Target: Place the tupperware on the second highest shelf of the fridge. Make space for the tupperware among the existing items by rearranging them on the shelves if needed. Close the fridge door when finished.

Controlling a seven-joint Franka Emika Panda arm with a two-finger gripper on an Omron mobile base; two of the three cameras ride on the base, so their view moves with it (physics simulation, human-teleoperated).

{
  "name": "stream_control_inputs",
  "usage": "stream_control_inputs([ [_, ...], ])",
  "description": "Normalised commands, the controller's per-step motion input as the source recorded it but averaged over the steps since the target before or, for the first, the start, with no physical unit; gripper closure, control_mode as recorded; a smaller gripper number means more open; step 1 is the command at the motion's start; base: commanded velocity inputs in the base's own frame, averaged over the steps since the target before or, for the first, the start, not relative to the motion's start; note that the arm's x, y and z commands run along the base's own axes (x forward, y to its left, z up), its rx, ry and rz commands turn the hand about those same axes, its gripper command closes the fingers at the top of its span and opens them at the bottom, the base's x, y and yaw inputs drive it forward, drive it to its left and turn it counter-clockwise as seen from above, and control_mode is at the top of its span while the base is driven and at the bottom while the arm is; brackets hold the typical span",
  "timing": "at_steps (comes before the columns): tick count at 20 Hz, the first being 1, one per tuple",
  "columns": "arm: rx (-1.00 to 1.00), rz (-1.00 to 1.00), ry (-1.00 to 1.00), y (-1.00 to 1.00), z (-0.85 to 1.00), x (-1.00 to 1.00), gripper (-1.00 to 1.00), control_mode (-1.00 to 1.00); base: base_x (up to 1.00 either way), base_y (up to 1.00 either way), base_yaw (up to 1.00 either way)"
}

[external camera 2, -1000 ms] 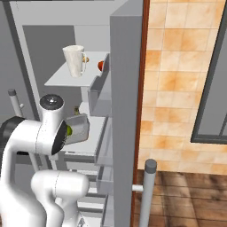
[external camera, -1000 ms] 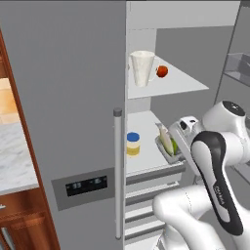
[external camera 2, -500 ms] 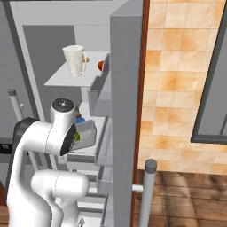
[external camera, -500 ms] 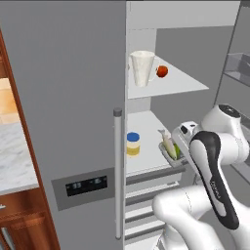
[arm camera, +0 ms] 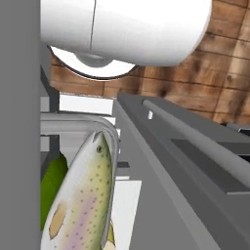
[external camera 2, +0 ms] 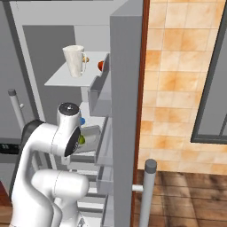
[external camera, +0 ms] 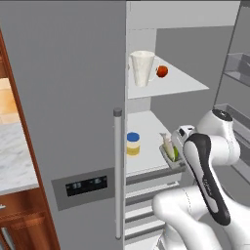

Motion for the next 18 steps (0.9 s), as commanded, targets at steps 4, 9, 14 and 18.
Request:
stream_control_inputs([
  [4, 0.06, -0.07, -0.08, 0.0, -0.44, 0.16, 1.0, -1.0, 0.0, 0.0, 0.0],
  [9, 0.06, -0.03, -0.08, 0.0, -0.44, 0.23, 1.0, -1.0, 0.0, 0.0, 0.0],
  [14, 0.02, 0.0, -0.07, 0.0, -0.34, 0.37, 1.0, -1.0, 0.0, 0.0, 0.0],
  [18, 0.0, 0.0, -0.01, 0.0, -0.3, 0.56, 1.0, -1.0, 0.0, 0.0, 0.0],
])
